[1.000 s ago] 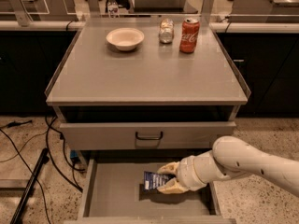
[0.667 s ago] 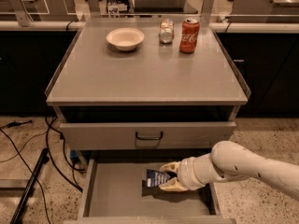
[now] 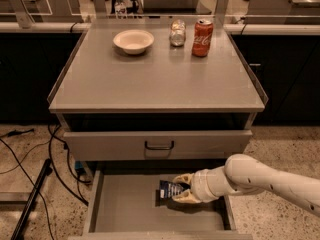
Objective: Place rxbar blueberry into middle drawer
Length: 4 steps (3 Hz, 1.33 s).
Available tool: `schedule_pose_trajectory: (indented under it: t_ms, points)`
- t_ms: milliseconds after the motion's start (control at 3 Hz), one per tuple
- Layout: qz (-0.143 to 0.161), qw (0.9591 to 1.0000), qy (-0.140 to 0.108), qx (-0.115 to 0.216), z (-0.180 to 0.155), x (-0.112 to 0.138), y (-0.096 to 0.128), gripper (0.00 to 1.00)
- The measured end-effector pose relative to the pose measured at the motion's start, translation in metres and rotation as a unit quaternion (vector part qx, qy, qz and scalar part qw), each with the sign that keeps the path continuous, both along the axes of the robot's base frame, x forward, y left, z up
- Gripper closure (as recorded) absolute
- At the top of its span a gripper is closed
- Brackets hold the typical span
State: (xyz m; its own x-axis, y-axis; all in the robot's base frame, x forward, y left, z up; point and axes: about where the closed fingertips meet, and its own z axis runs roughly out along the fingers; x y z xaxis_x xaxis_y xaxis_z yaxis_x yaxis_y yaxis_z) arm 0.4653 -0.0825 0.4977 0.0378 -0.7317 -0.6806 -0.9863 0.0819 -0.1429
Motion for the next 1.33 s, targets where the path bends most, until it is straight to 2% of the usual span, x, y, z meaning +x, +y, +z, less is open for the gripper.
schedule_pose_trajectory:
  t_ms: [667,1333]
  points:
    - [-0.003,0.9995,0.027,0.014,-0.052,0.015,-0.001,1.0]
    - [0.019,0.9972,0.067,0.026,-0.097,0.017,0.019,1.0]
